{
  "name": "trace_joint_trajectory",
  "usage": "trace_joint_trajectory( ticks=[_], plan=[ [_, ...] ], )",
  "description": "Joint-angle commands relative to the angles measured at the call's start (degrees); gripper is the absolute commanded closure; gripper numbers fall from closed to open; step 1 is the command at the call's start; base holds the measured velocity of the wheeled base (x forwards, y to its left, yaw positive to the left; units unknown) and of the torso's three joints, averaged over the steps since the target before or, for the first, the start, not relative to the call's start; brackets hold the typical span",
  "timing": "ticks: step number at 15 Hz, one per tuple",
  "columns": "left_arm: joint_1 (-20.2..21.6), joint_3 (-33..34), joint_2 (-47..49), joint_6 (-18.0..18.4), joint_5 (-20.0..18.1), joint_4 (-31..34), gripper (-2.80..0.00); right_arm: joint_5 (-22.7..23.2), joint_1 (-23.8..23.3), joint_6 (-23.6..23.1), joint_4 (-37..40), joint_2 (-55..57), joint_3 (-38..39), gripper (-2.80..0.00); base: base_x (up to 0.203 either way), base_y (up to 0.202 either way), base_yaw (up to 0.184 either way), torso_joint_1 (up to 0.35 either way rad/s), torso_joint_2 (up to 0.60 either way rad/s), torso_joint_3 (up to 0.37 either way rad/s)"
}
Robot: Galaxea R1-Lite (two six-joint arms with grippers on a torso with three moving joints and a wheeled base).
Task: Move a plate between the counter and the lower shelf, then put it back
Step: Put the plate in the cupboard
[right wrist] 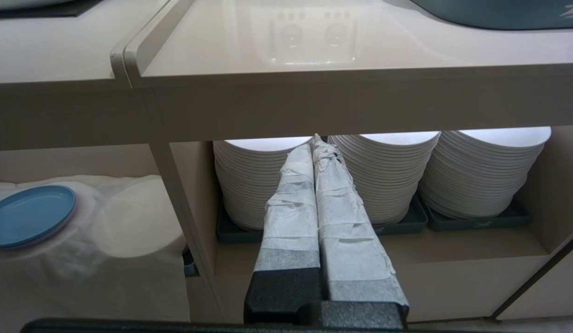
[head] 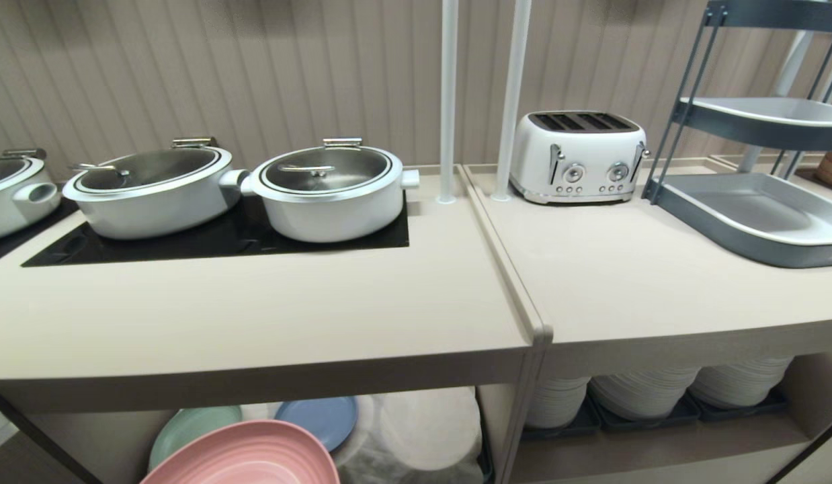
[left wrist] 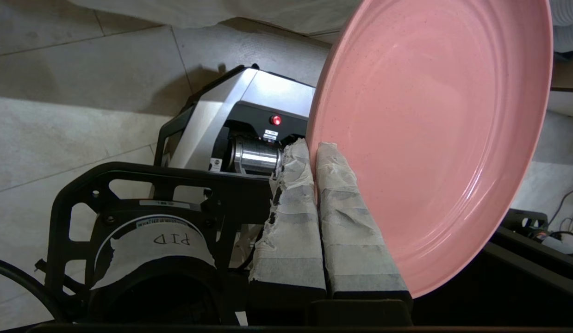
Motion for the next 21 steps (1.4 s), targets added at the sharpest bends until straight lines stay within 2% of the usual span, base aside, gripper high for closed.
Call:
trace_joint_trajectory(
  ticks=[1,21],
  plan=[
    [0.01,0.09,0.03,-0.06,-0.12,0.25,0.00,0.00,0.00,0.05,-0.02,0.09,0.00,0.00,0.000,0.000,0.000,-0.168,0.35,0.193],
    [-0.08,0.09,-0.06,0.02,-0.21,1.04,0.00,-0.01,0.00,0.05,-0.02,0.09,0.00,0.00,0.000,0.000,0.000,-0.222,0.50,0.274]
  ],
)
